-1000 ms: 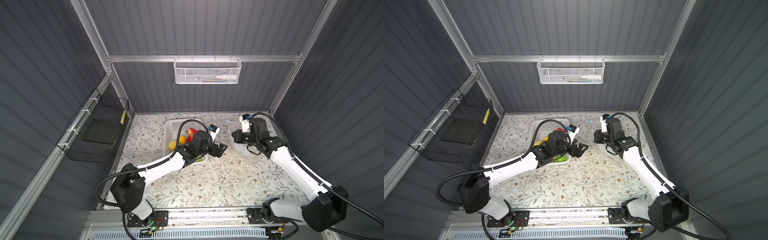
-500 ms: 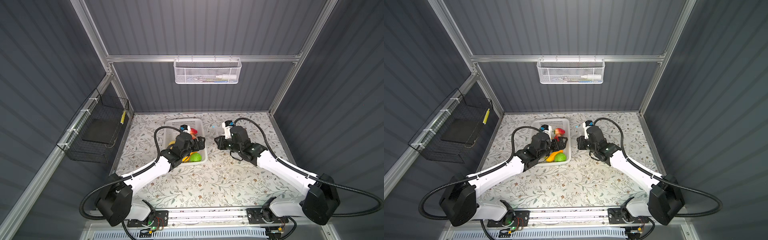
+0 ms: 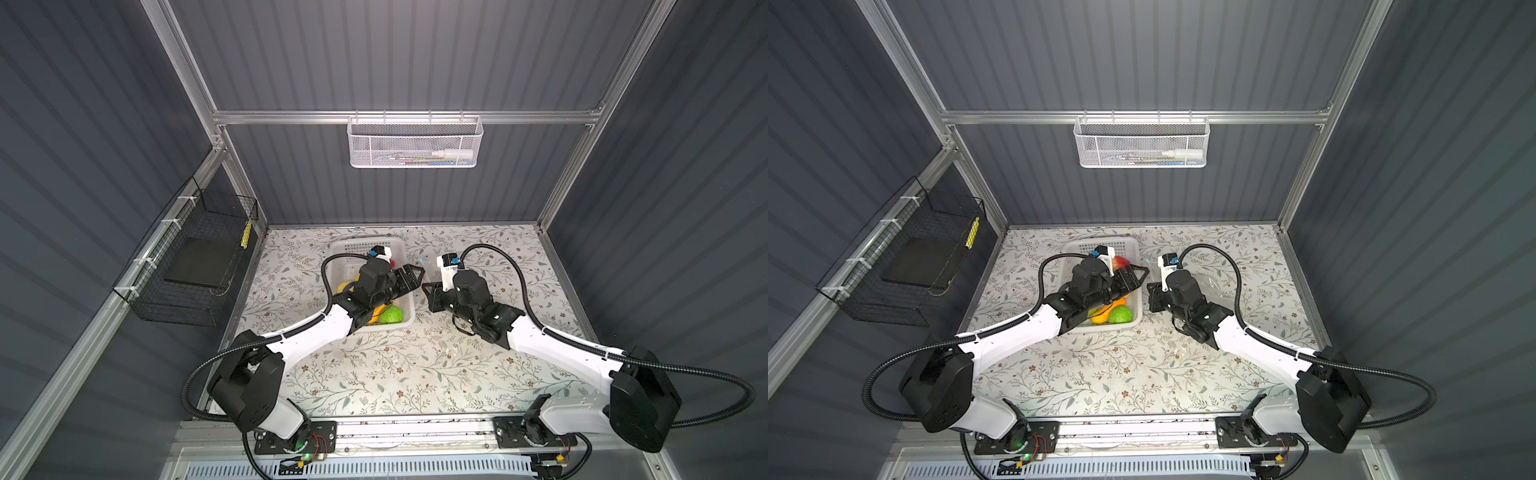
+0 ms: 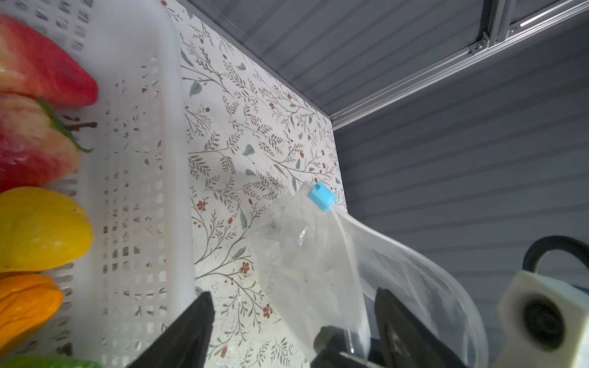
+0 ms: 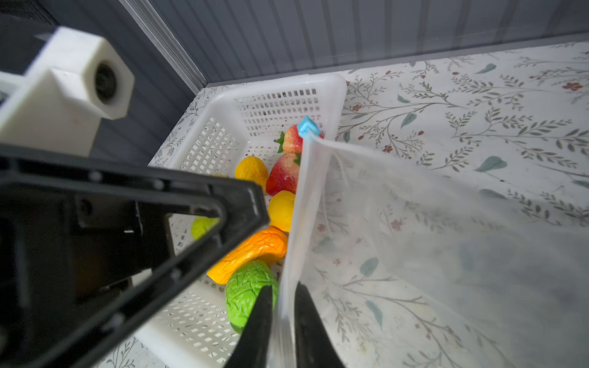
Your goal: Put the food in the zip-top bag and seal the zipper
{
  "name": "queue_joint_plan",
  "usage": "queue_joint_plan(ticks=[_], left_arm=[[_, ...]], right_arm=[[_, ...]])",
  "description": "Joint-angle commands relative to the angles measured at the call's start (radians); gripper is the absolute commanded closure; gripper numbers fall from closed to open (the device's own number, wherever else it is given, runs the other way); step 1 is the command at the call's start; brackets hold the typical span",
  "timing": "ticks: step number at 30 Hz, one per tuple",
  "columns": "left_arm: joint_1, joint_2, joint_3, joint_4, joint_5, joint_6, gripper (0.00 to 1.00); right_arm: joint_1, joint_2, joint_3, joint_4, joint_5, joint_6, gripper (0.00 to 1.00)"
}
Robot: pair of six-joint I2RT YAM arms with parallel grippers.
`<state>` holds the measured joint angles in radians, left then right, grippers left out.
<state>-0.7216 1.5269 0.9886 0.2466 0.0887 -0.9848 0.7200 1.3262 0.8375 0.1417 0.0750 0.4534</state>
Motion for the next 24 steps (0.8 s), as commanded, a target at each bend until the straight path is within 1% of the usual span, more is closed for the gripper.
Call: queue_joint_plan(ticks=[1, 7, 12, 16, 18, 19, 24], left_arm=[[-0.009, 0.02, 0.019, 0.07, 0.074, -0.025, 0.24], [-0.01, 0.038, 0.038, 0.062, 0.073, 0.003, 0.24], [-0.01, 0.048, 0.065, 0.033, 0.044, 0.052, 0.19], [-0.01, 0.088, 0.097, 0.011, 0.046, 0.087, 0.19], [-0.01, 0.108, 0.099, 0.012, 0.053, 0.092, 0.23], [-0.009, 0.118, 0.099, 0.015, 0.058, 0.092, 0.26], [-0.01, 0.141, 0.097, 0.044, 0.092, 0.081, 0.49]], right_arm=[[0.004, -0.009, -0.014, 0.041, 0.013, -0.025, 0.84], [0.007, 0.009, -0.019, 0.055, -0.034, -0.044, 0.86], [0.013, 0.006, -0.038, 0.05, -0.044, -0.061, 0.87], [0.025, -0.016, -0.061, 0.06, -0.041, -0.089, 0.86], [0.028, -0.023, -0.067, 0.062, -0.037, -0.098, 0.86], [0.029, -0.025, -0.067, 0.059, -0.036, -0.103, 0.85], [0.03, -0.023, -0.069, 0.052, -0.023, -0.111, 0.85]])
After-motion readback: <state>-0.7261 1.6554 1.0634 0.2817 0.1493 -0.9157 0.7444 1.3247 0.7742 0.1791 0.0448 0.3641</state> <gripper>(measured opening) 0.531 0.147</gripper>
